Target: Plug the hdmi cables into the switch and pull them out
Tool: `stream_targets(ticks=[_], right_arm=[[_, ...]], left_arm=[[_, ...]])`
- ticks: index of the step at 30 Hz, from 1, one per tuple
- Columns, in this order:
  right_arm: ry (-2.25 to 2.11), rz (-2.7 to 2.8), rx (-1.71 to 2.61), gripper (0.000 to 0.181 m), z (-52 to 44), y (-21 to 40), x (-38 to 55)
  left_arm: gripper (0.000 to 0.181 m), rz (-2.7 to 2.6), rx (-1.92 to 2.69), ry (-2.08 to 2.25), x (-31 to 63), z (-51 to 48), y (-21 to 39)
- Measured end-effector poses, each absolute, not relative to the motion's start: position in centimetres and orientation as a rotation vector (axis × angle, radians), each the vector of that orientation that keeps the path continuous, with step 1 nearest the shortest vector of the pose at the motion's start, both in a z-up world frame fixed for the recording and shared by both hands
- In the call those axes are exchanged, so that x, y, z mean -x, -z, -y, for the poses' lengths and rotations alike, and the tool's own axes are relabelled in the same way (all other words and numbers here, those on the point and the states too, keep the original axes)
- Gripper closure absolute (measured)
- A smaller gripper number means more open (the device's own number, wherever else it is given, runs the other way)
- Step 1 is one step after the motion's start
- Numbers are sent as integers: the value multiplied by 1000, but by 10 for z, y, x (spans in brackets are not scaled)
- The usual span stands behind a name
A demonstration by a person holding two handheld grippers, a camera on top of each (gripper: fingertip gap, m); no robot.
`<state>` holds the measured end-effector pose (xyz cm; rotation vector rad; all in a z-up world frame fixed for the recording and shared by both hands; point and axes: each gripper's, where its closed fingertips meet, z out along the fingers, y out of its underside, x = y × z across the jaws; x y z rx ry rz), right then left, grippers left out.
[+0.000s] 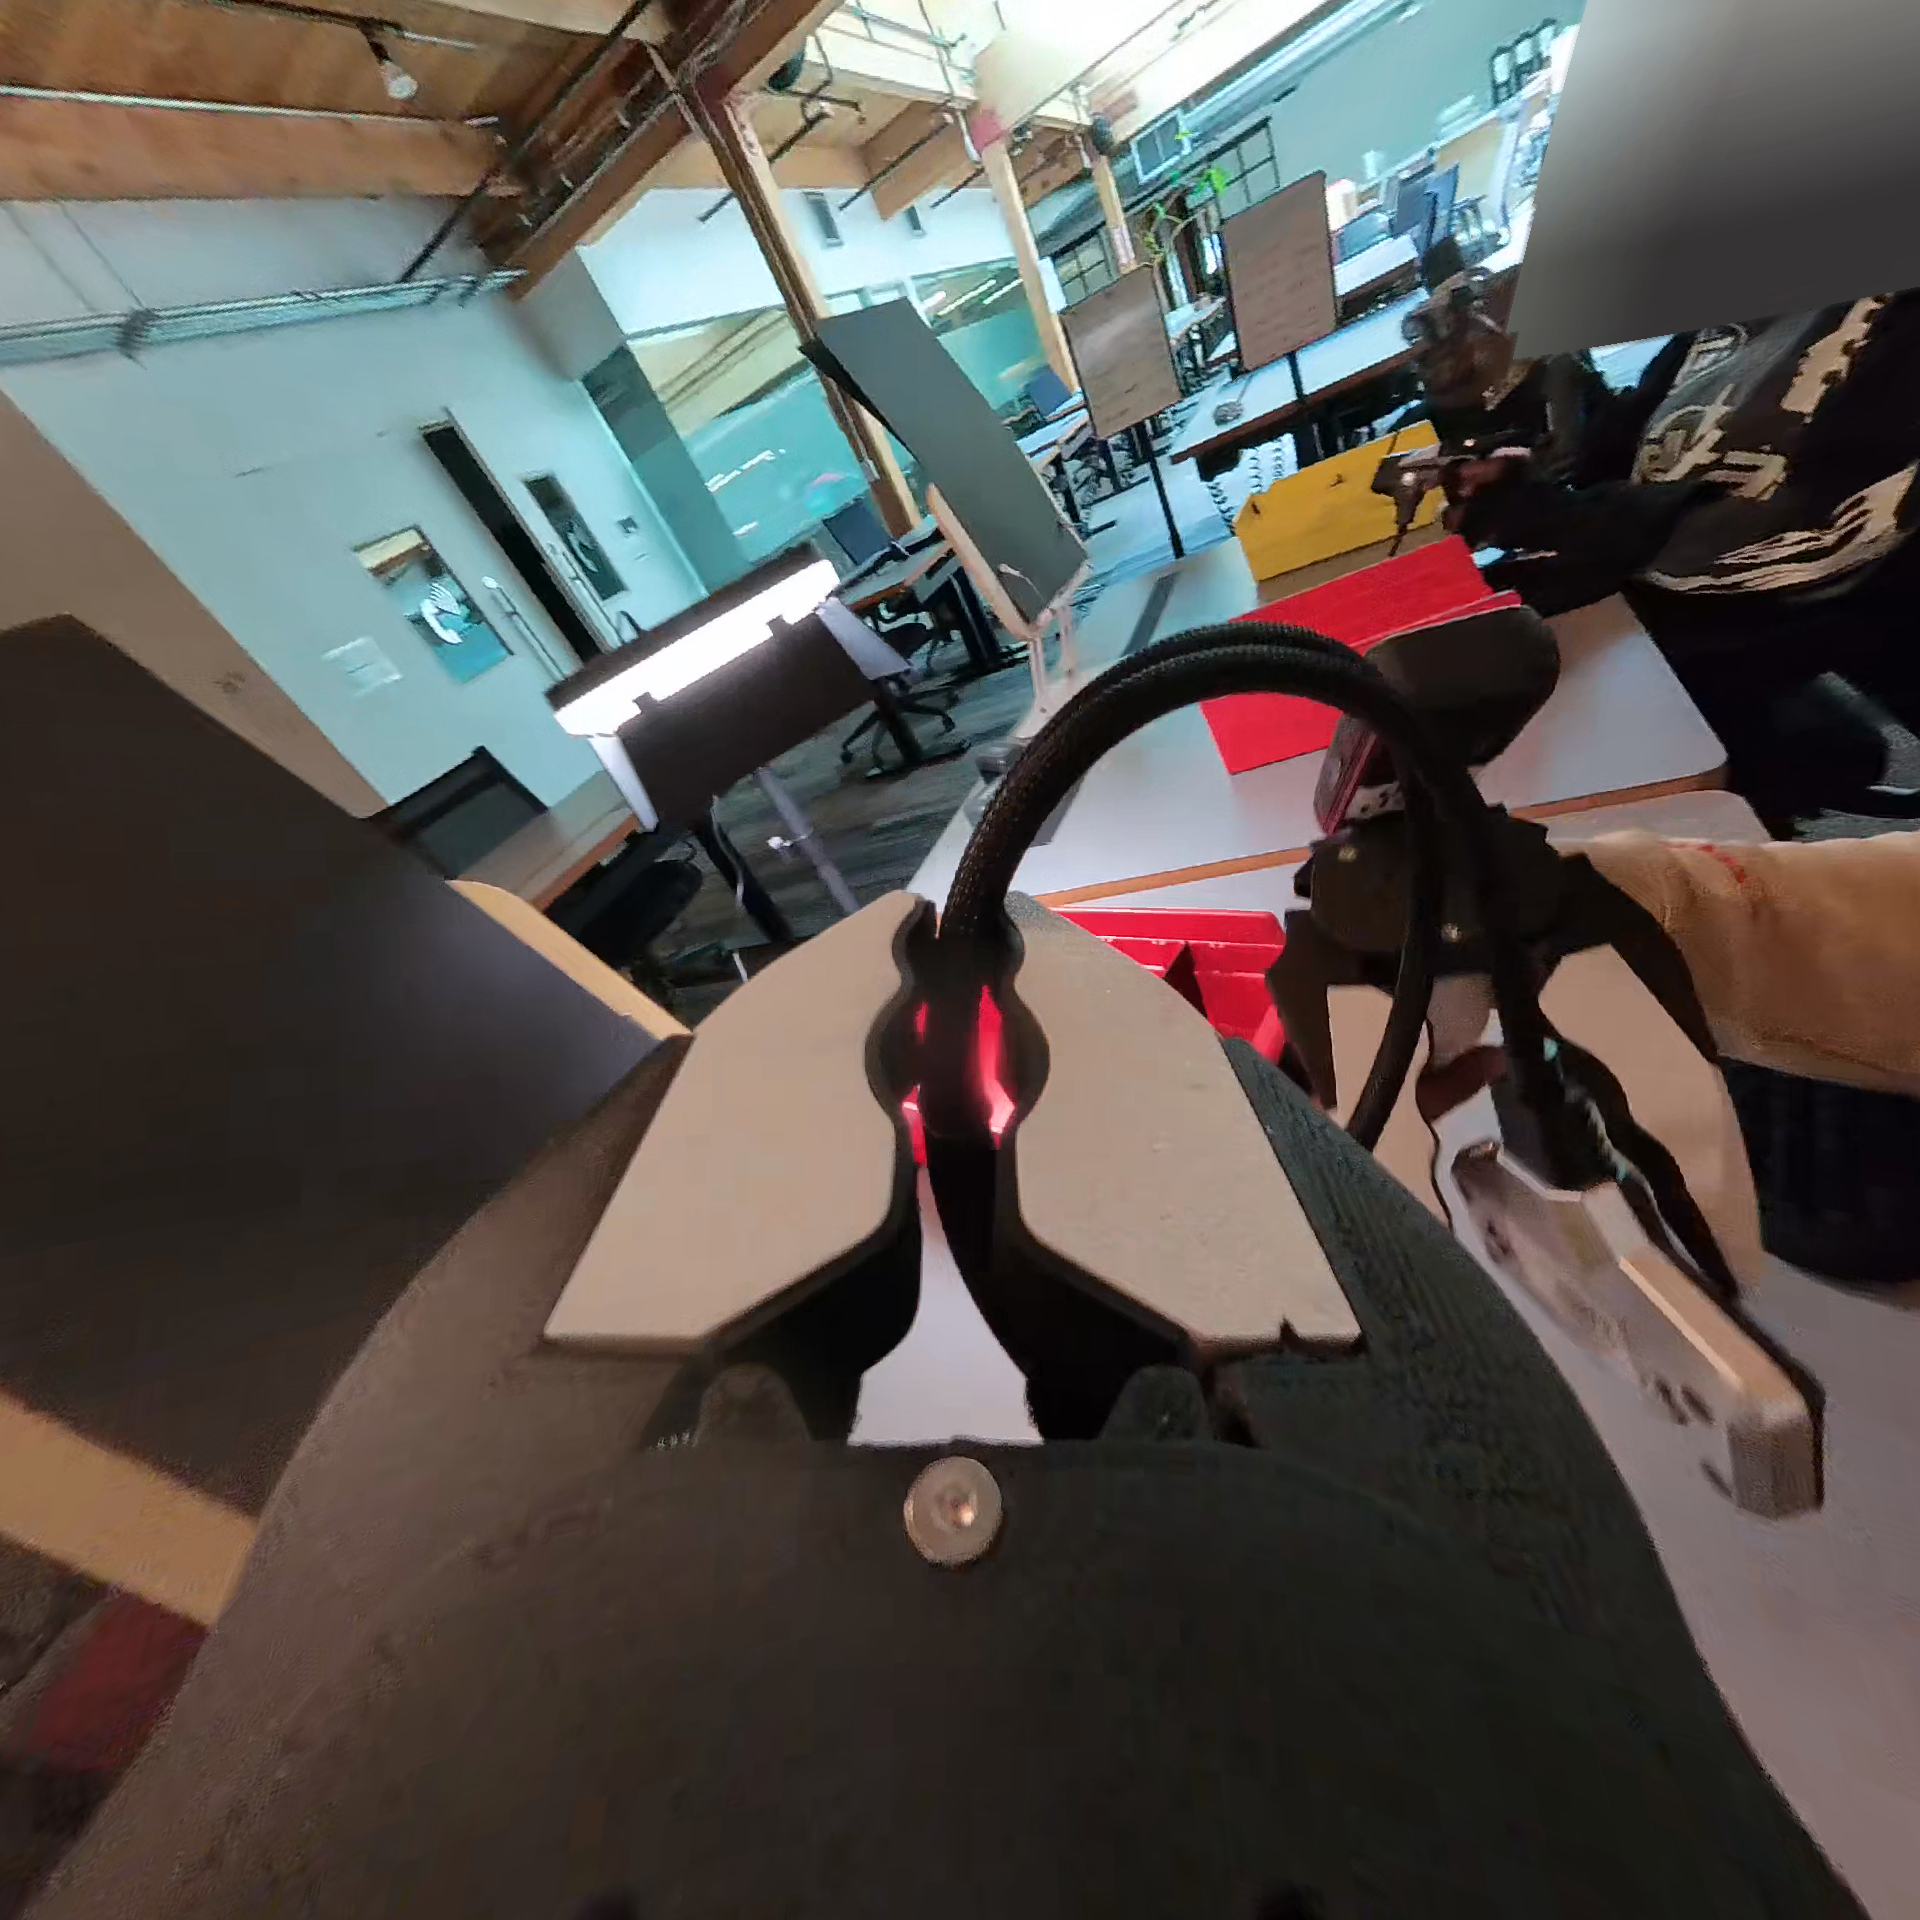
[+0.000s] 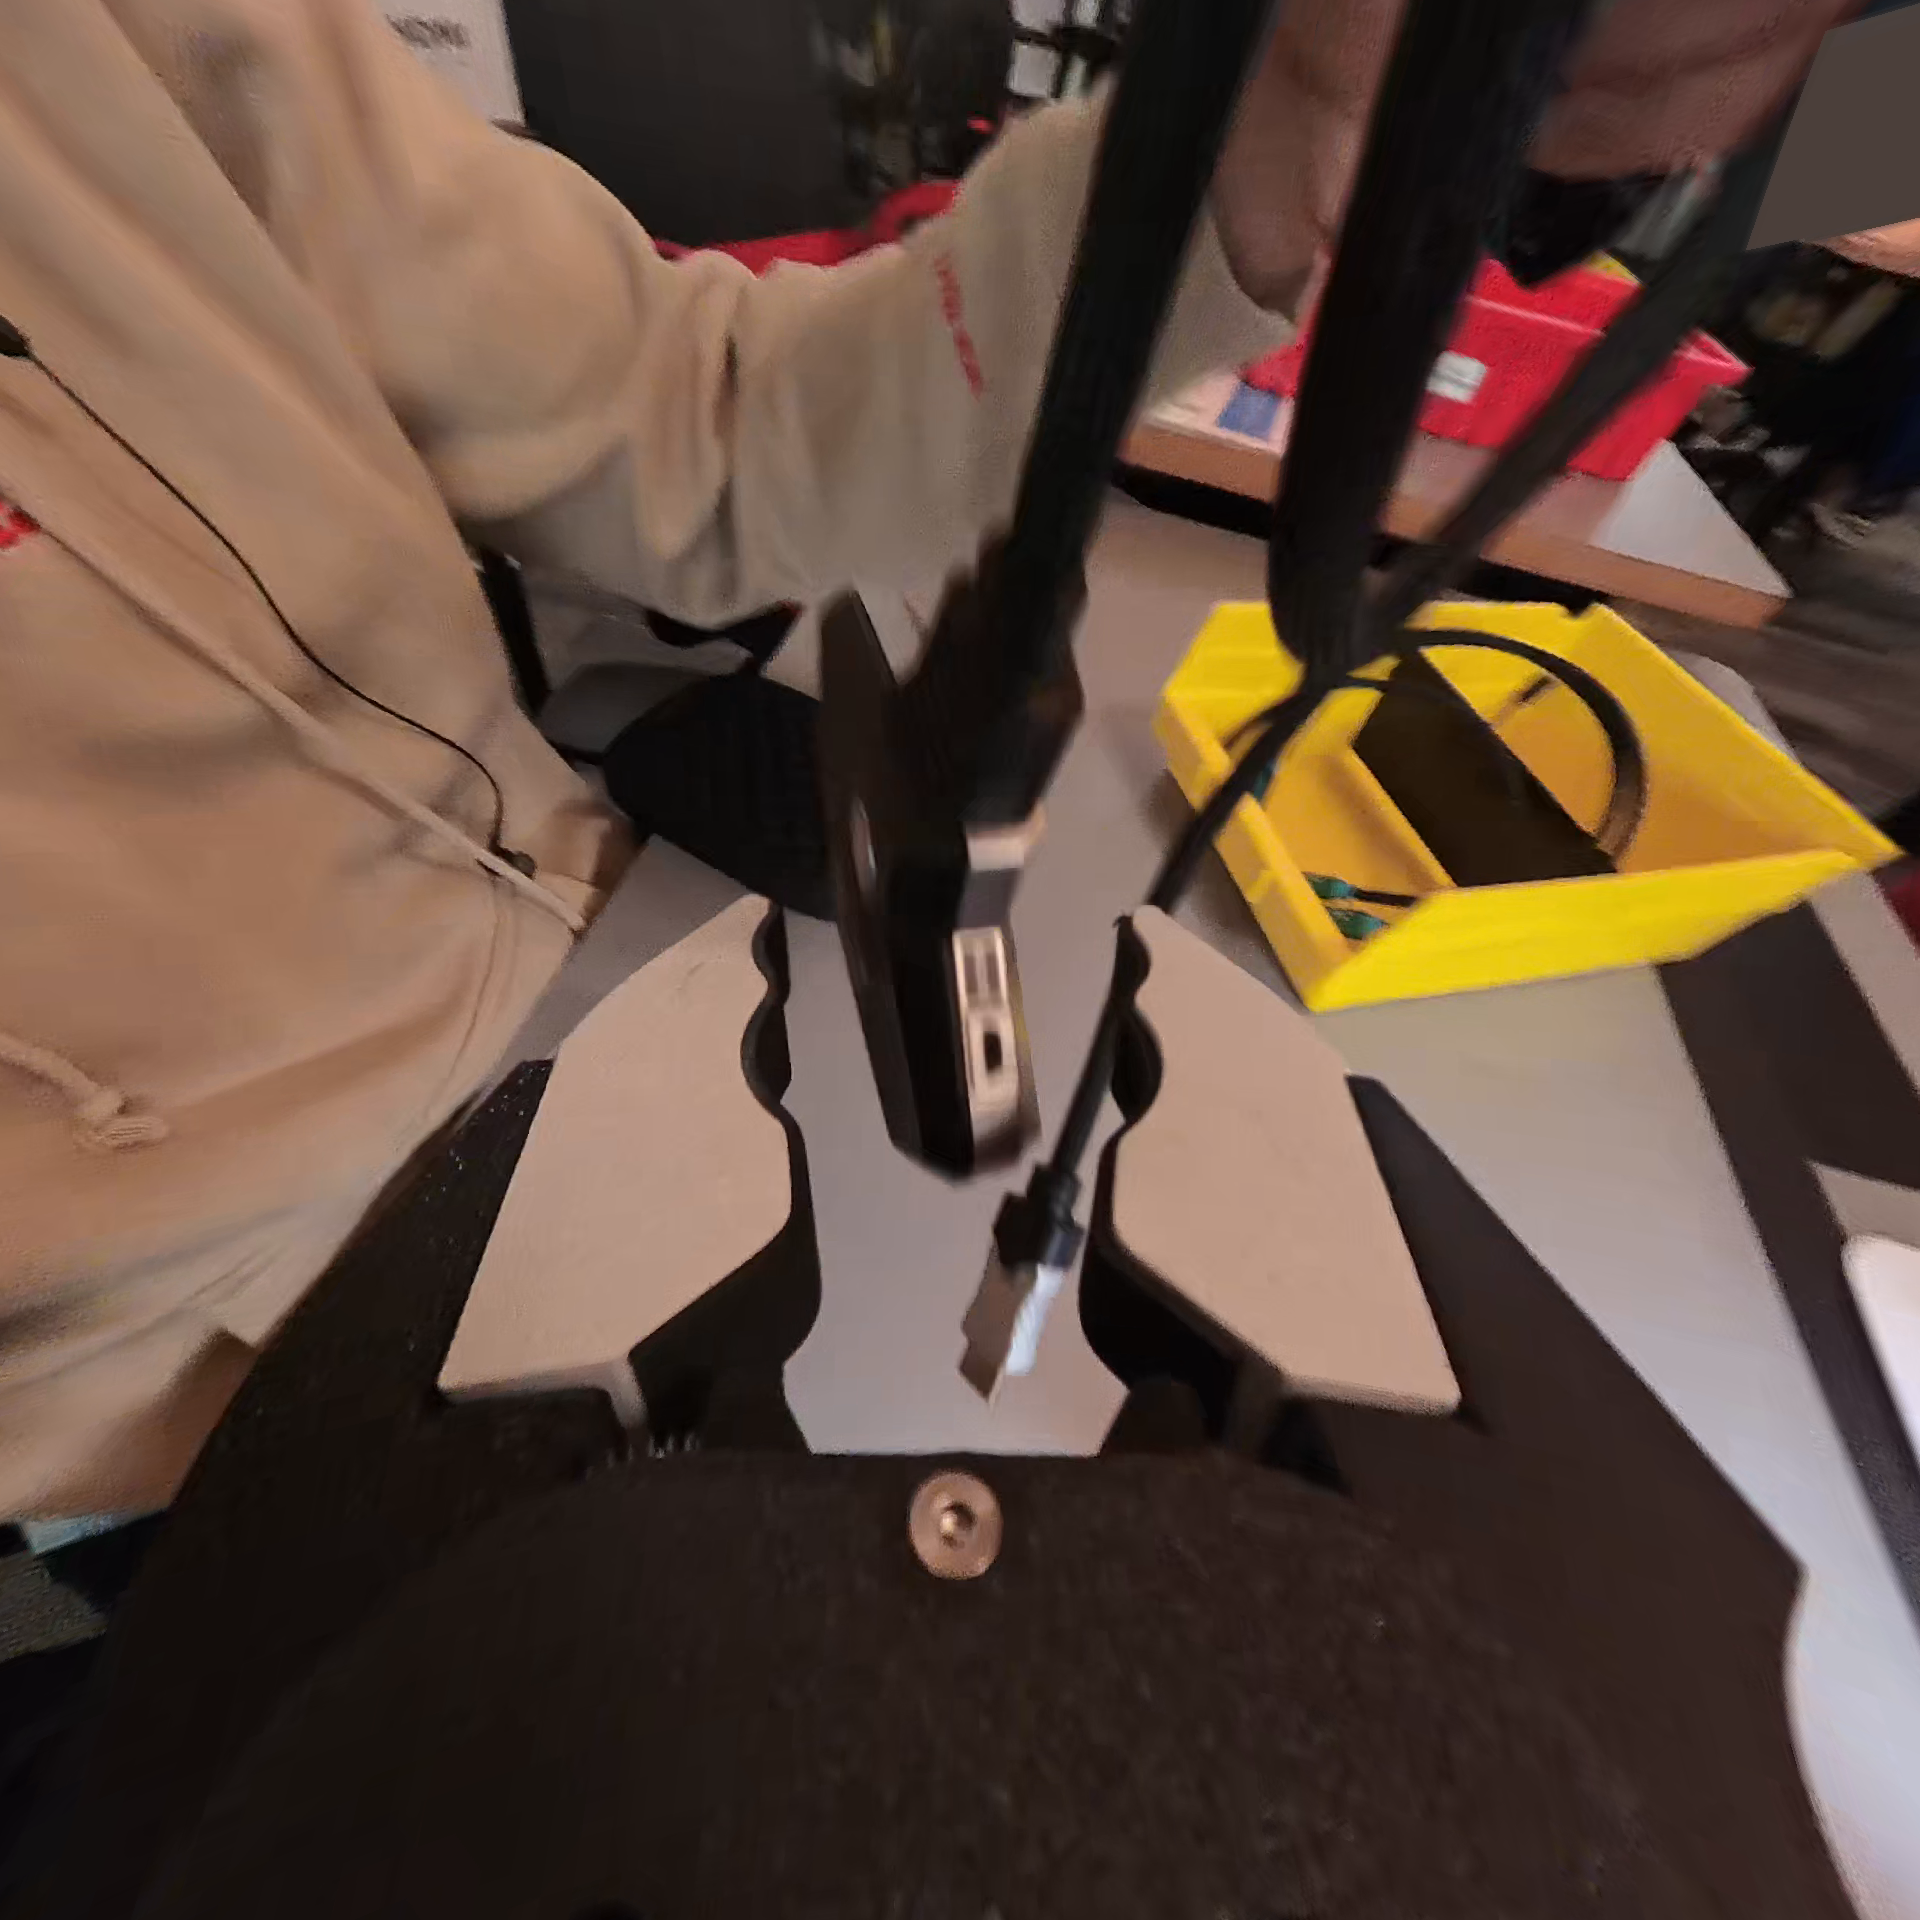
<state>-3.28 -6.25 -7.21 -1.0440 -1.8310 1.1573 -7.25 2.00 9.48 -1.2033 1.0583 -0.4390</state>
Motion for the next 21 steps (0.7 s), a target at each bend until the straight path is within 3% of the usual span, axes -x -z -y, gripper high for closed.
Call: stream_targets(ticks=[5,8,12,21], right_arm=[[-1146,1861,1040,158,71,88,58],[-1319,1743,980,158,76,67,64],[-1460,1556,931,158,69,47,68],[-1712,913,800,159,8,-26,29]], left_arm=[[170,-1022,1276,444,61,-39,-70],[167,-995,1445,375,69,-68,-39],[141,-936,1647,481,81,-83,0],[149,-711,1353,987,97,-37,-20]])
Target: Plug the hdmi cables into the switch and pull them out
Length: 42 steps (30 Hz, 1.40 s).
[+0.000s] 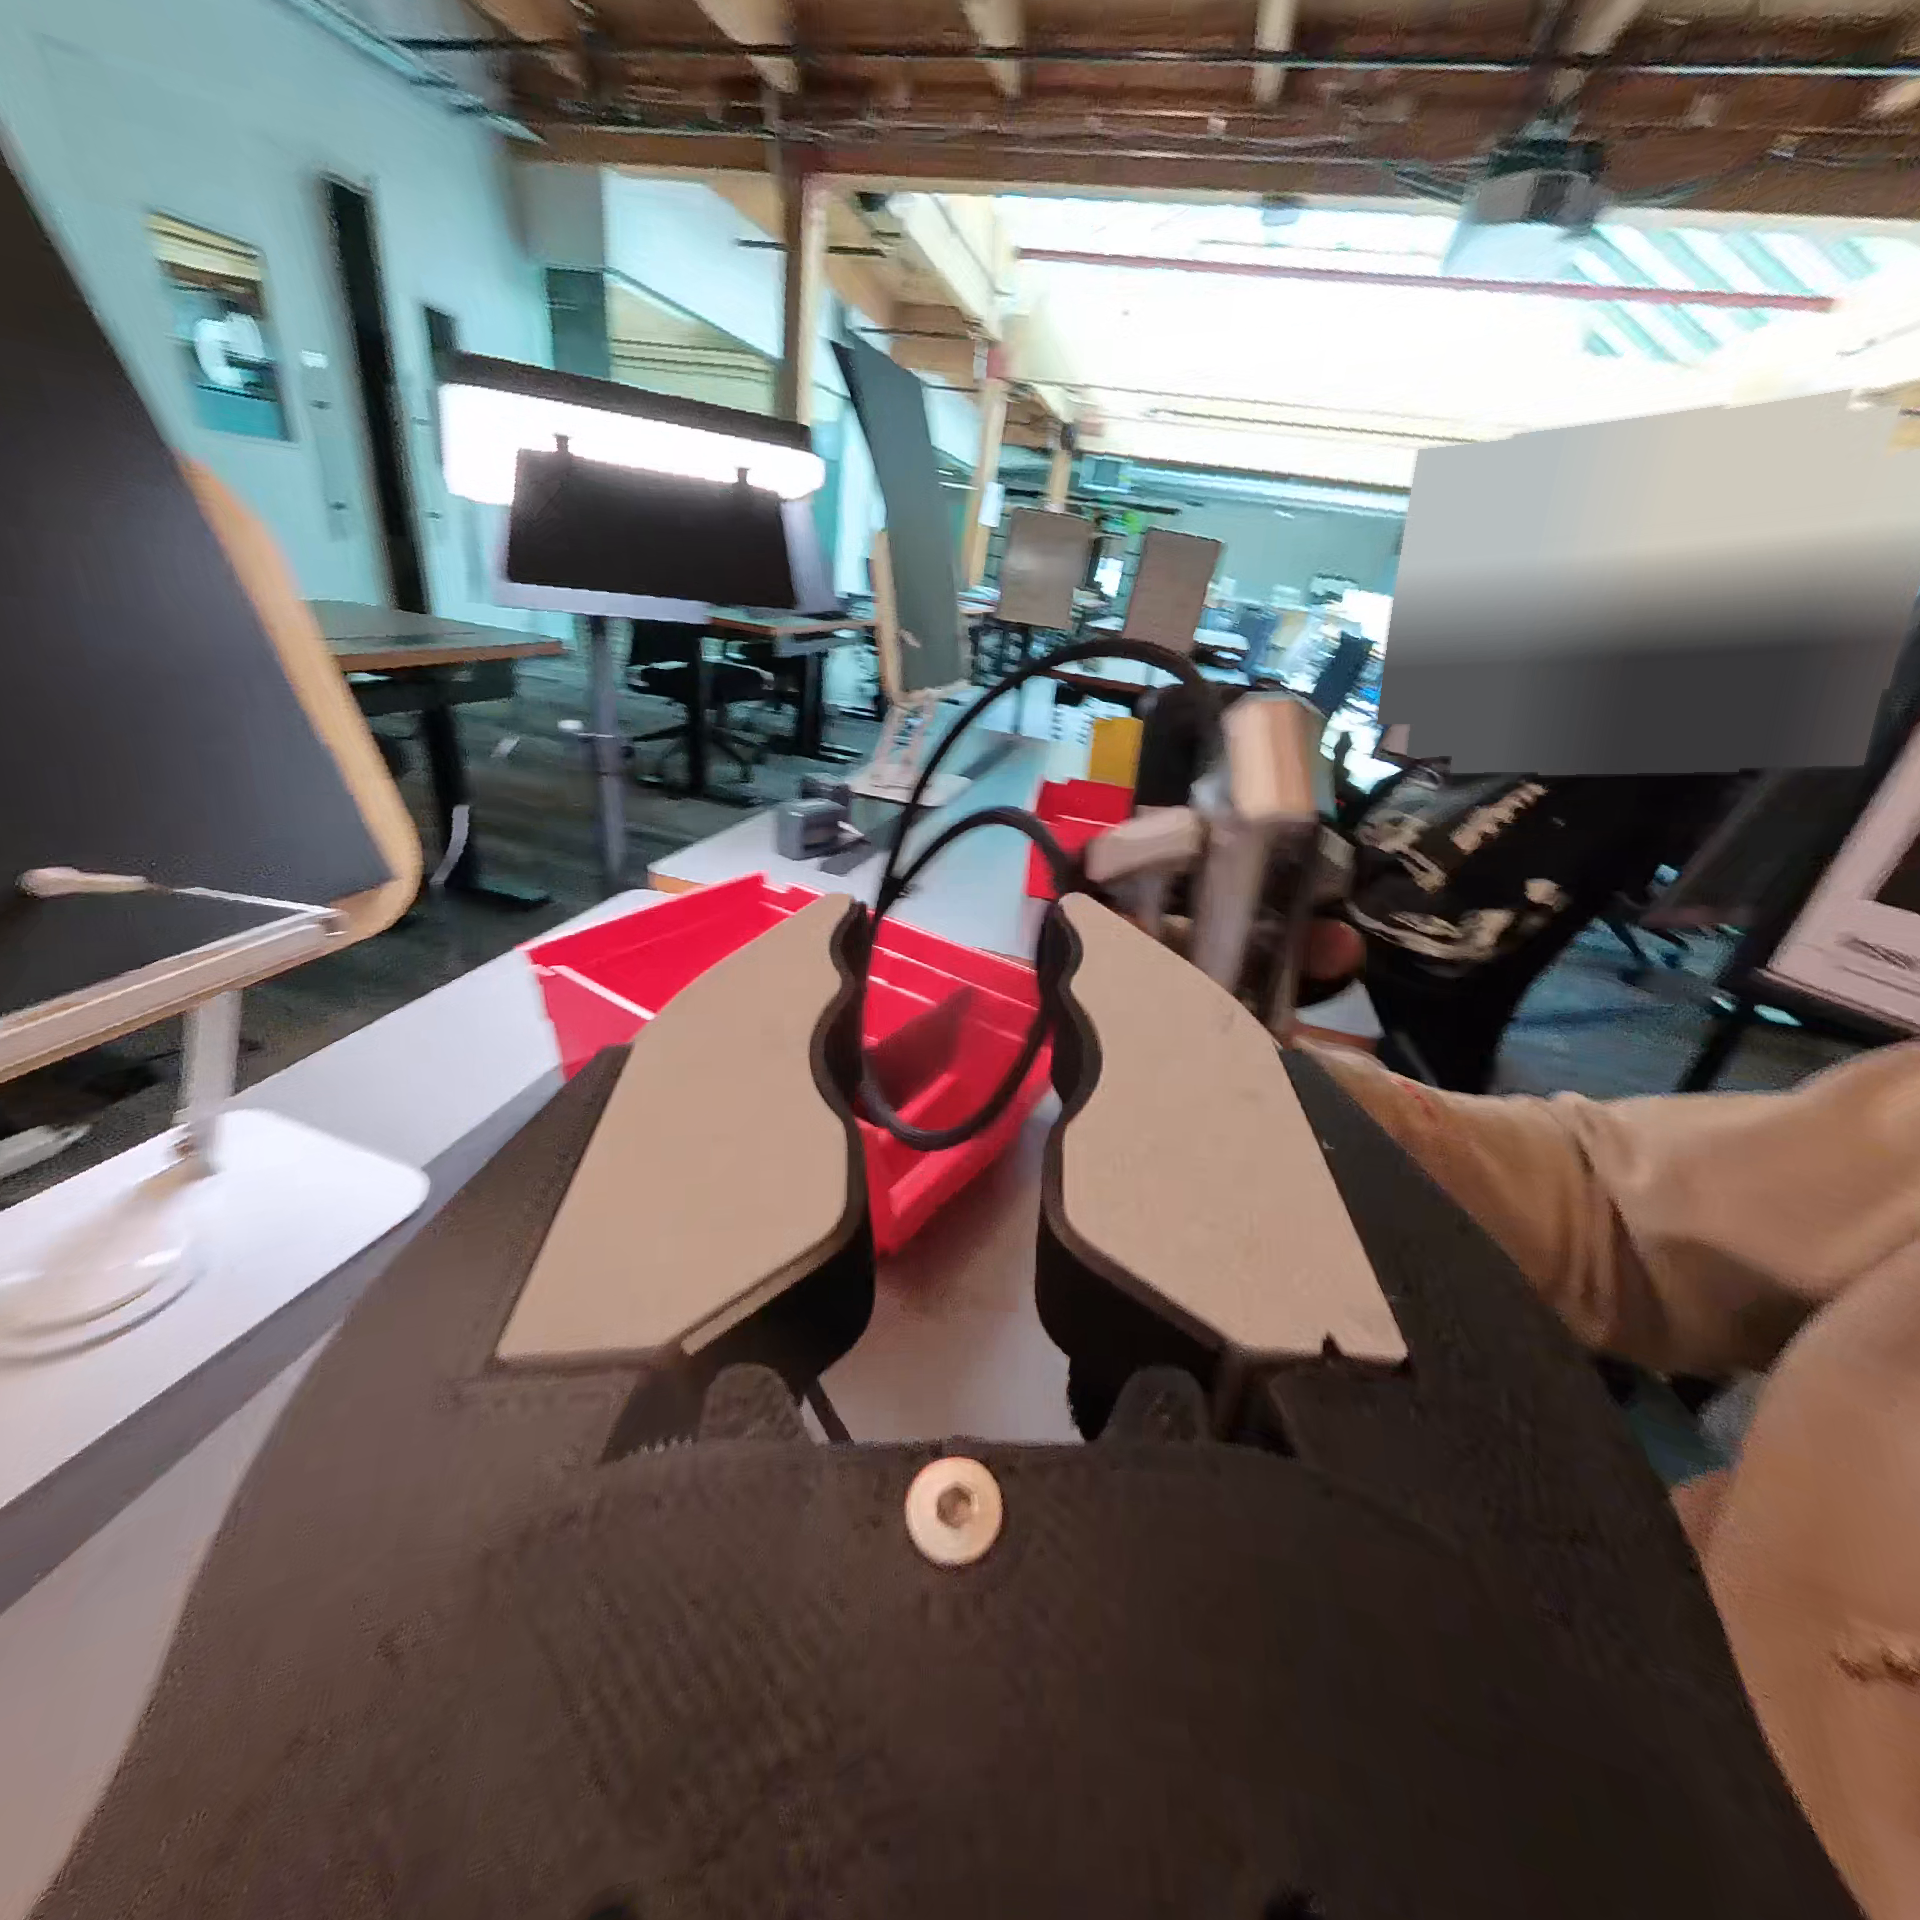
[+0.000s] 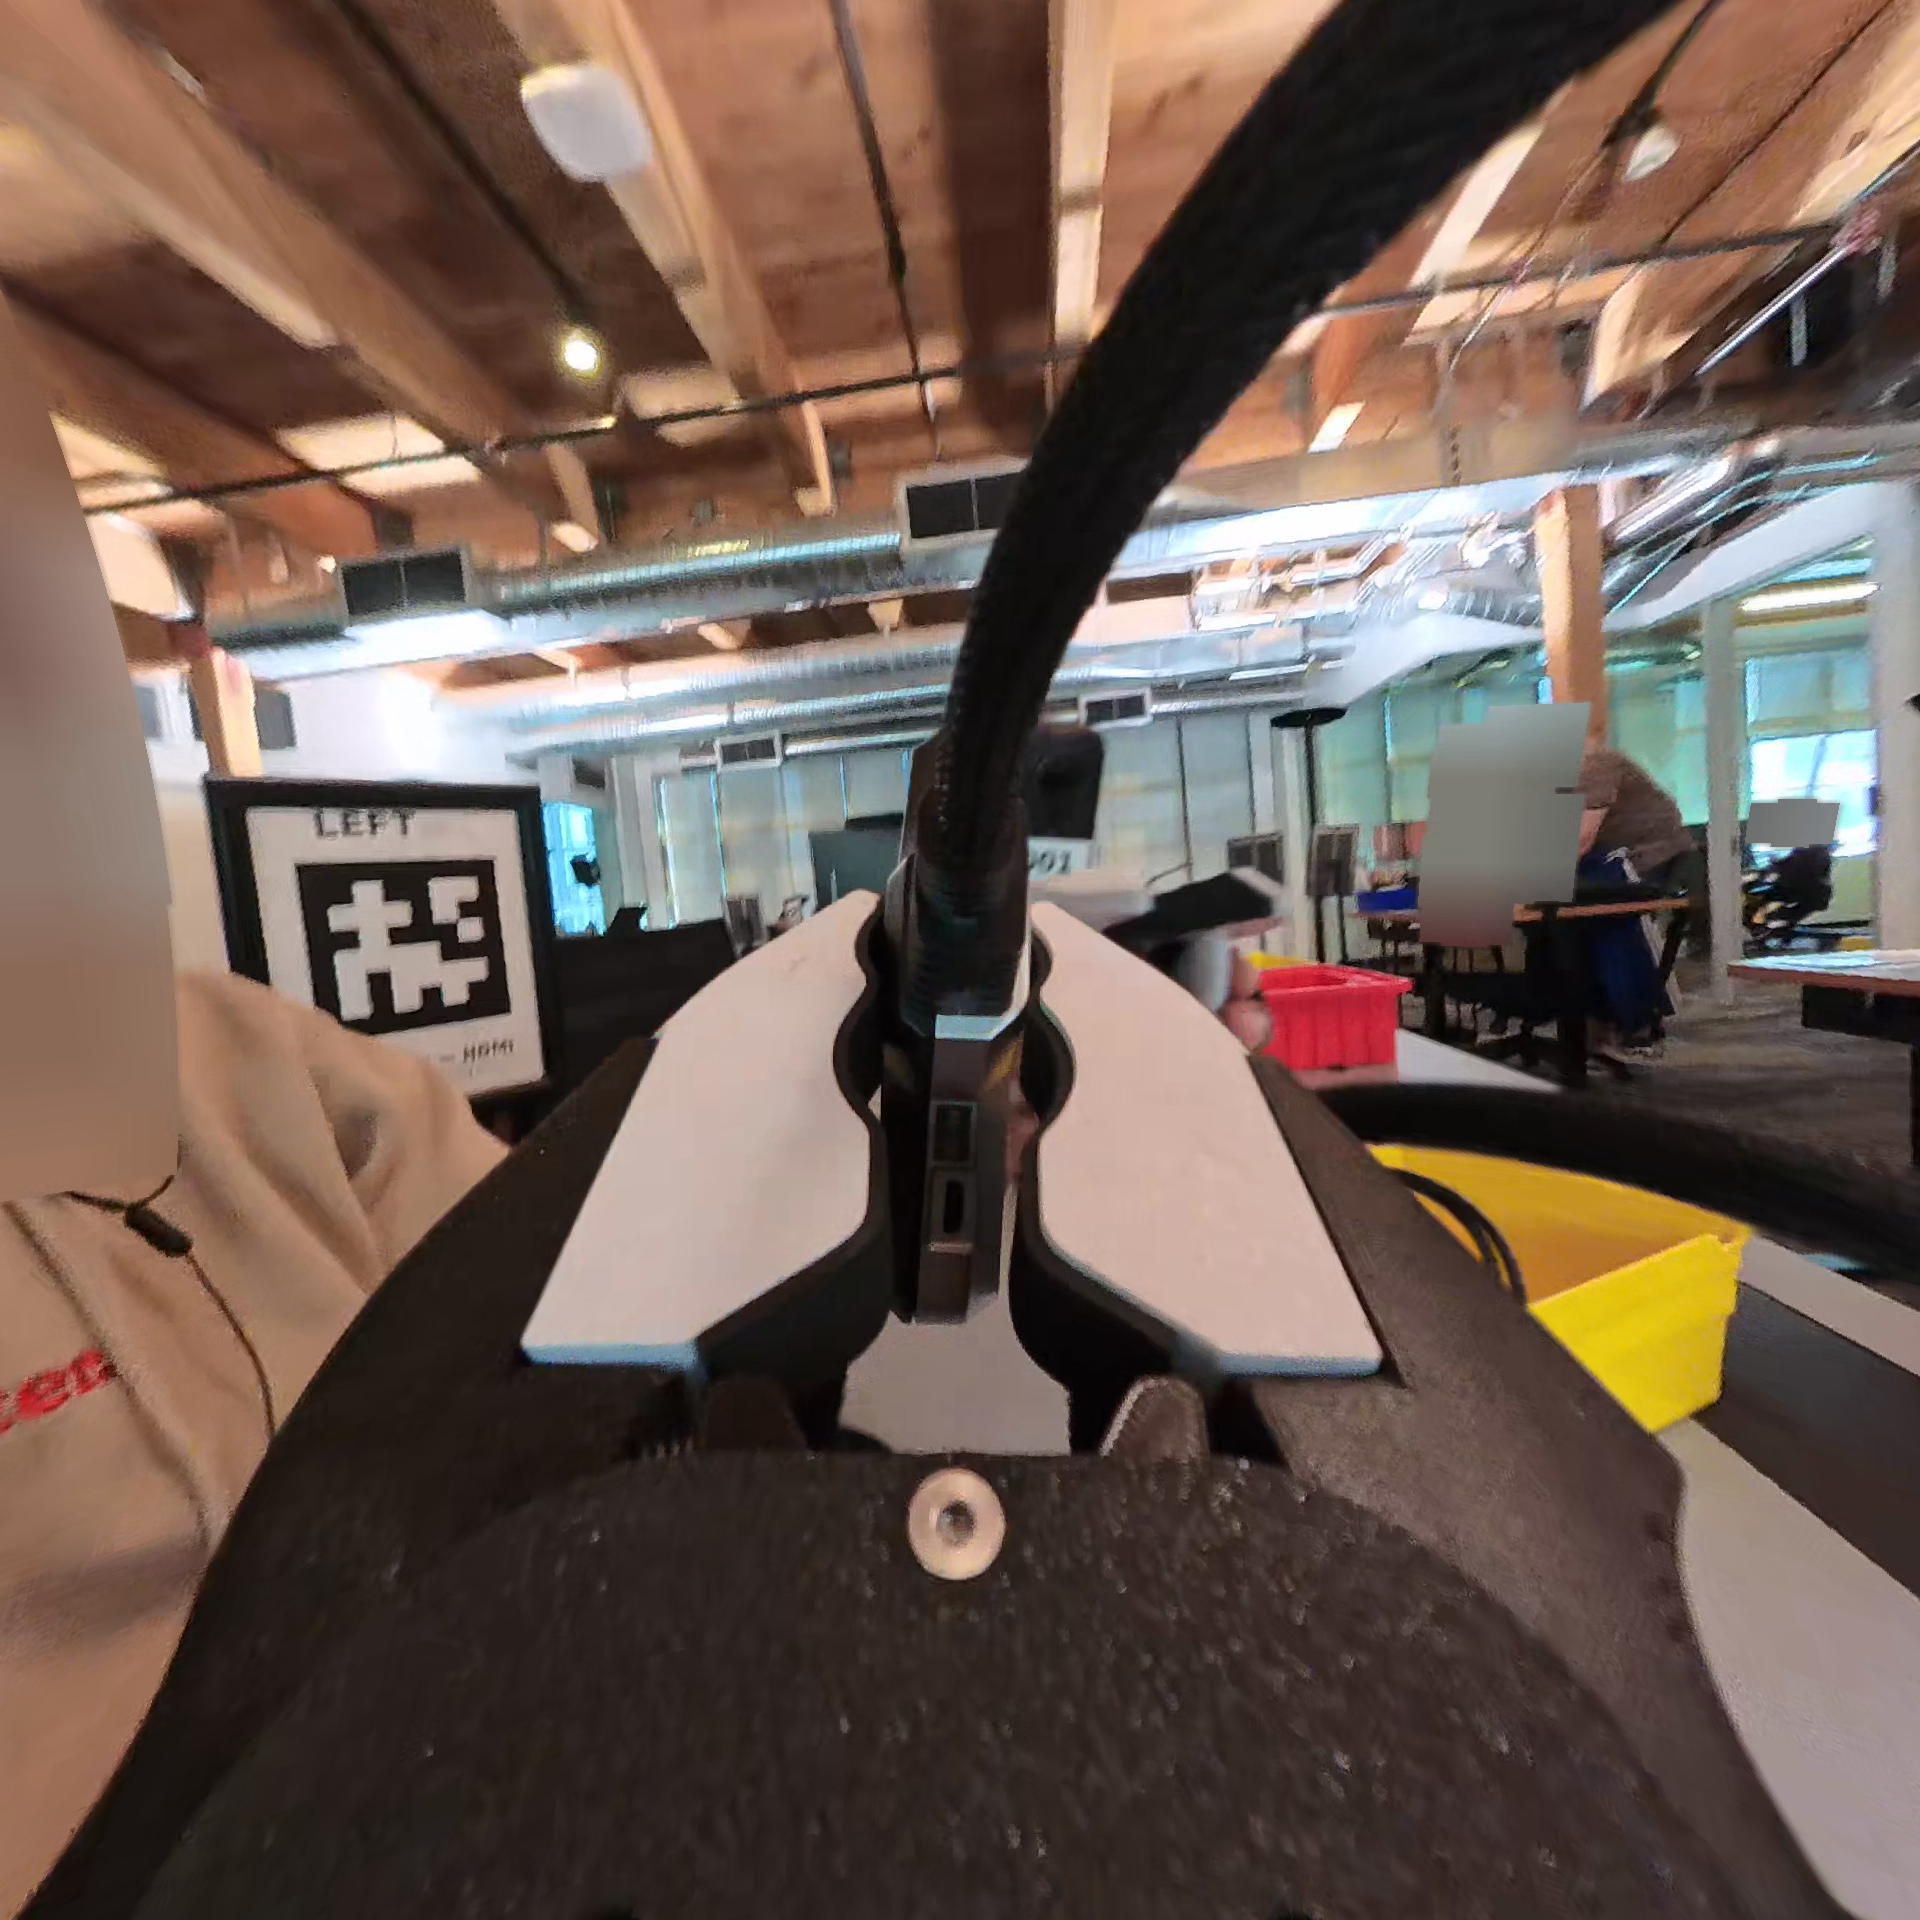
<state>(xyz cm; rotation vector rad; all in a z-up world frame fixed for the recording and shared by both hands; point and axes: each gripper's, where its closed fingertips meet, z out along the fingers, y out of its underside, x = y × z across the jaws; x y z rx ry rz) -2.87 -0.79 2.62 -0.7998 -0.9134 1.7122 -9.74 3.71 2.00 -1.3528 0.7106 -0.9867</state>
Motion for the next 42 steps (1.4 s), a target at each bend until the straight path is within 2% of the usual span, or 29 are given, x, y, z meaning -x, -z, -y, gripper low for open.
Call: stream_targets(ticks=[4,11,20,26,34,38,42], right_arm=[[-1727,813,820,160,-8,-24,25],[-1672,912,896,159,-3,-2,44],[-1374,1228,1078,152,1,40,65],[-1379,1252,1104,150,2,48,66],[-1442,1248,1061,157,6,47,65],[-1482,1220,1023,158,8,39,60],[-1480,1177,1019,158,-1,30,48]], left_arm=[[135,-923,1343,1124,56,-2,-13],[160,-920,1359,1103,43,-5,-4],[160,-938,1521,1131,56,-7,9],[160,-910,1510,1153,54,-10,9],[160,-926,1465,1141,52,-6,6],[148,-865,1402,1079,78,-5,-15],[151,-689,1457,800,152,-26,-25]])
